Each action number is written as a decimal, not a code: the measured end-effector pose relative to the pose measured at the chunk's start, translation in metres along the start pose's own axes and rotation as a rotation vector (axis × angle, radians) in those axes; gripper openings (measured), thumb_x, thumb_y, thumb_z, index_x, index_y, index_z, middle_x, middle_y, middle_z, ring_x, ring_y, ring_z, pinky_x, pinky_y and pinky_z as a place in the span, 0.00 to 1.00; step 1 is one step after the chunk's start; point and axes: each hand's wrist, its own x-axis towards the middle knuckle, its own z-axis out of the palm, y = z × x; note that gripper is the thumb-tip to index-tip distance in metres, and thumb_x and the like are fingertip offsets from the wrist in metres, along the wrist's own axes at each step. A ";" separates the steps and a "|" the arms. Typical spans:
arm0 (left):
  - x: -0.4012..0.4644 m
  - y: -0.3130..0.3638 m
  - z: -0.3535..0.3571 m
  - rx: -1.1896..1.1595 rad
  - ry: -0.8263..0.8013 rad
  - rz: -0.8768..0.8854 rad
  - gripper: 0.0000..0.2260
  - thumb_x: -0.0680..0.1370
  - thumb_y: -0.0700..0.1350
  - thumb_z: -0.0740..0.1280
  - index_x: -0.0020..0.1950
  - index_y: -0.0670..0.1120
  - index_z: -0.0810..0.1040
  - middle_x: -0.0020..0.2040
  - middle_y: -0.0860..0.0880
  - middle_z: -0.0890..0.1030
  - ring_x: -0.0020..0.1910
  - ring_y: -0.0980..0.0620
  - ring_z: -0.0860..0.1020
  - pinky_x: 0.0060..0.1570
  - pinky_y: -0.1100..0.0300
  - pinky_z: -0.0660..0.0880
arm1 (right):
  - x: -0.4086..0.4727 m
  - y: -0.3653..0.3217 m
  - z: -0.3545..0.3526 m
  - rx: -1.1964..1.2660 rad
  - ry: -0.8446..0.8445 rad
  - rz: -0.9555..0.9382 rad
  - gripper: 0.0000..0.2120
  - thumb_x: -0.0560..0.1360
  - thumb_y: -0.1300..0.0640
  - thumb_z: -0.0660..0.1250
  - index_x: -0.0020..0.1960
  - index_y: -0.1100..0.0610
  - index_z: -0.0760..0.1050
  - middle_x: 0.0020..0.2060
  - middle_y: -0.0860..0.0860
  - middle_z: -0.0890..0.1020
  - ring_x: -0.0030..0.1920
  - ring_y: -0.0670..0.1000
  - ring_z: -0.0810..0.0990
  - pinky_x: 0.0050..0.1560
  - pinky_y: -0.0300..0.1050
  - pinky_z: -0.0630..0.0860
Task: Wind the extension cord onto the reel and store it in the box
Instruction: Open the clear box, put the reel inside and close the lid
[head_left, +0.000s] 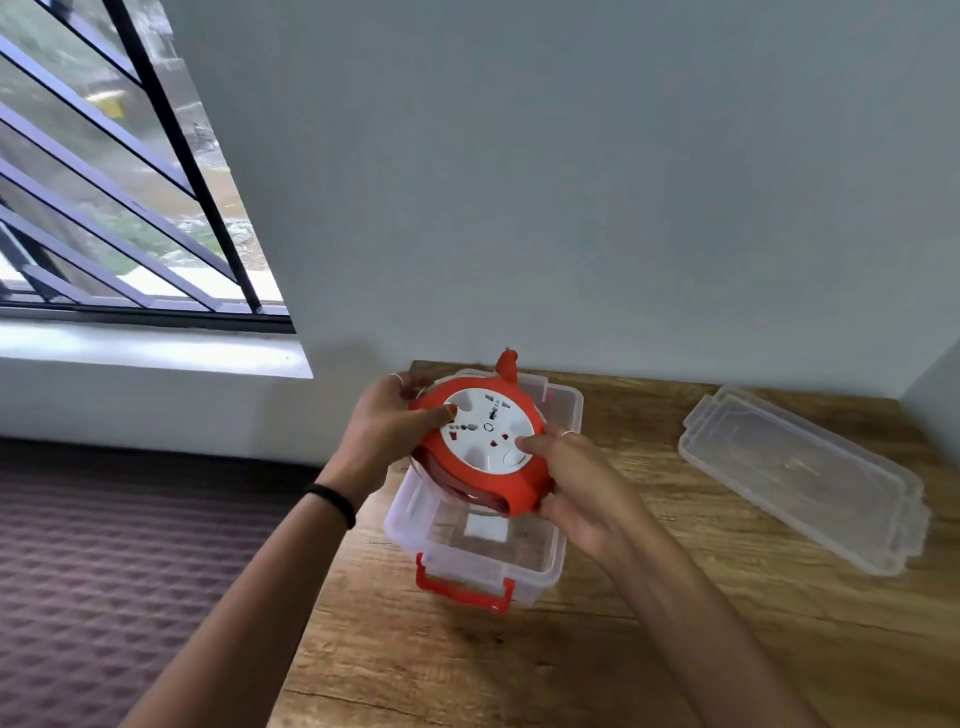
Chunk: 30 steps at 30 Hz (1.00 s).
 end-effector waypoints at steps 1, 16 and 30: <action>0.003 0.002 -0.001 0.017 -0.026 0.012 0.13 0.71 0.39 0.74 0.51 0.54 0.77 0.45 0.54 0.80 0.45 0.49 0.82 0.50 0.54 0.80 | -0.001 0.001 0.002 0.016 0.007 0.003 0.17 0.77 0.65 0.63 0.64 0.56 0.71 0.53 0.56 0.83 0.51 0.54 0.82 0.55 0.57 0.79; -0.007 -0.015 -0.009 -0.055 -0.128 -0.070 0.09 0.71 0.39 0.74 0.44 0.49 0.75 0.42 0.45 0.83 0.41 0.46 0.83 0.45 0.52 0.81 | -0.009 0.031 0.014 0.055 0.137 0.043 0.21 0.72 0.61 0.69 0.64 0.56 0.71 0.54 0.59 0.82 0.51 0.59 0.83 0.50 0.60 0.80; 0.007 -0.011 0.010 -0.025 -0.159 -0.041 0.10 0.74 0.39 0.70 0.55 0.41 0.78 0.46 0.43 0.83 0.42 0.47 0.82 0.43 0.55 0.80 | -0.011 0.031 0.015 -0.135 0.187 -0.009 0.22 0.77 0.59 0.62 0.70 0.53 0.66 0.65 0.50 0.73 0.60 0.50 0.72 0.63 0.48 0.71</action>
